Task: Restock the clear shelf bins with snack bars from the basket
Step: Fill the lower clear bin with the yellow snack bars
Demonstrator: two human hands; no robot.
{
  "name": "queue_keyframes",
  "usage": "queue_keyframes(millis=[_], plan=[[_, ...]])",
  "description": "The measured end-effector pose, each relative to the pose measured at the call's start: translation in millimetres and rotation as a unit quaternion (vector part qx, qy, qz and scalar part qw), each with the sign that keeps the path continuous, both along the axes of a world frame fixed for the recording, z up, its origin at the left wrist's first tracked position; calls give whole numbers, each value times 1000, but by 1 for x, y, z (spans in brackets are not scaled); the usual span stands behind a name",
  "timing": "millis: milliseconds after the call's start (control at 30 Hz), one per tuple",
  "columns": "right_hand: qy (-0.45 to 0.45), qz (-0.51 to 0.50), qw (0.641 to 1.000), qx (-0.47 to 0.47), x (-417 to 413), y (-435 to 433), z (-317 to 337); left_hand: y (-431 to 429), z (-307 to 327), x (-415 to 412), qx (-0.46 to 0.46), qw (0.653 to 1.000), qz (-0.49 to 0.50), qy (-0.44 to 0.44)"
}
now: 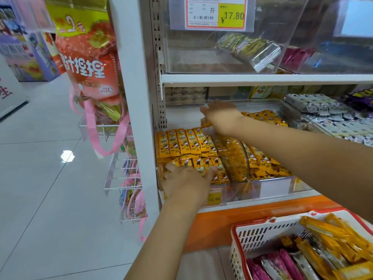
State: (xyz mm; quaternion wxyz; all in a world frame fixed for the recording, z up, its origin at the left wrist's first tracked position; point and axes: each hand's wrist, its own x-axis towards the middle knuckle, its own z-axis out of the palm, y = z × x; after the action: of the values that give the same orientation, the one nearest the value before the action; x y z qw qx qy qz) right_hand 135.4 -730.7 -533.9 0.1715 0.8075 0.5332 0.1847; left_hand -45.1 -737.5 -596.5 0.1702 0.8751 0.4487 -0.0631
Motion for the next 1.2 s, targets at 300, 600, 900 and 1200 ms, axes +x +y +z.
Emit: queue_keyframes(millis=[300,600,900,1200], plan=[[36,-78,987,137,-36,-14,-15,6,-12,1,40,994,-95,20],[14,-150,989,-4,-49,10,-38,7,-8,-12,27,995,-93,-10],[141,-147,976,-80,-60,-18,-50,10,-10,-13,43,993,-98,-50],[253,-131,957,-50,-65,-28,-40,4,-5,-24,94,982,-134,-97]])
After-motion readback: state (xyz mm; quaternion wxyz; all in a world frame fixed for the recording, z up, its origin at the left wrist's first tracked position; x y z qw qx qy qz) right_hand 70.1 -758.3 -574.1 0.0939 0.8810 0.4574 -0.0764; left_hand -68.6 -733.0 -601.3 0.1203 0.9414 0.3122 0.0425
